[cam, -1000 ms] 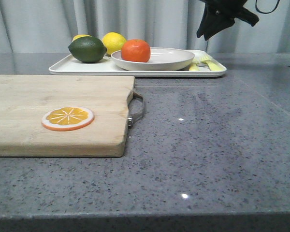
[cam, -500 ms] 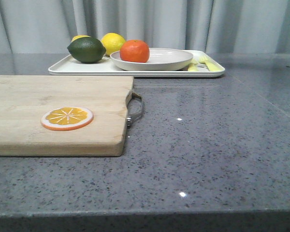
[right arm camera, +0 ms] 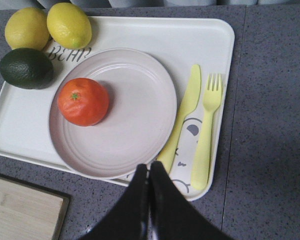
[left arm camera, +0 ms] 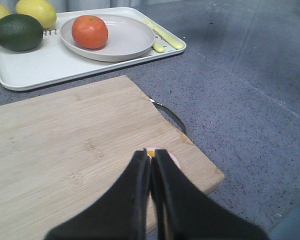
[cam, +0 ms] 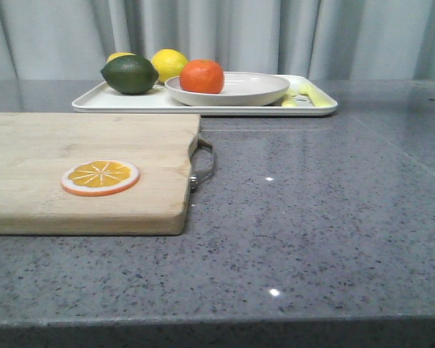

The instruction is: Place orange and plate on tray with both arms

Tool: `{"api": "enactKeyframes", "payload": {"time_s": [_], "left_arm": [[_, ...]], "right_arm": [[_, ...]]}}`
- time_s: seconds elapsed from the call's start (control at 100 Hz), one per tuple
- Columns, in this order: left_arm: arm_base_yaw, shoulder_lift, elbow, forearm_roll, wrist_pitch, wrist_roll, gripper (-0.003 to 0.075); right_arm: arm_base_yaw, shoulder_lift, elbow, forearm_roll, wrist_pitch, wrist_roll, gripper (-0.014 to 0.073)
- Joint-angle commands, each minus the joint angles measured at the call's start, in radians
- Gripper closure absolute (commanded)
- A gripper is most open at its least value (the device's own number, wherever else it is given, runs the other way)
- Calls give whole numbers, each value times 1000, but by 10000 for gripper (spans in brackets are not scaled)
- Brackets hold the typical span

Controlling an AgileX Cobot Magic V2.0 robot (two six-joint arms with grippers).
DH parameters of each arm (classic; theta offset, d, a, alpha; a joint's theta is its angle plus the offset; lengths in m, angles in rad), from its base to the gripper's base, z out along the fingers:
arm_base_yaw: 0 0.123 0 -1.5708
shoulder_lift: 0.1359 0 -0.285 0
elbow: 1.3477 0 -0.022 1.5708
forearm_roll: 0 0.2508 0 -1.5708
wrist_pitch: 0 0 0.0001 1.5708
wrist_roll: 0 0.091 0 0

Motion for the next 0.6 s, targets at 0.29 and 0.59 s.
{"api": "enactKeyframes", "payload": {"time_s": [0.29, 0.59], "left_arm": [[3, 2, -9, -54, -59, -7, 739], [3, 2, -9, -67, -35, -7, 739]], "right_arm": [[46, -302, 214, -103, 58, -10, 652], [46, -535, 553, -112, -105, -22, 652]]}}
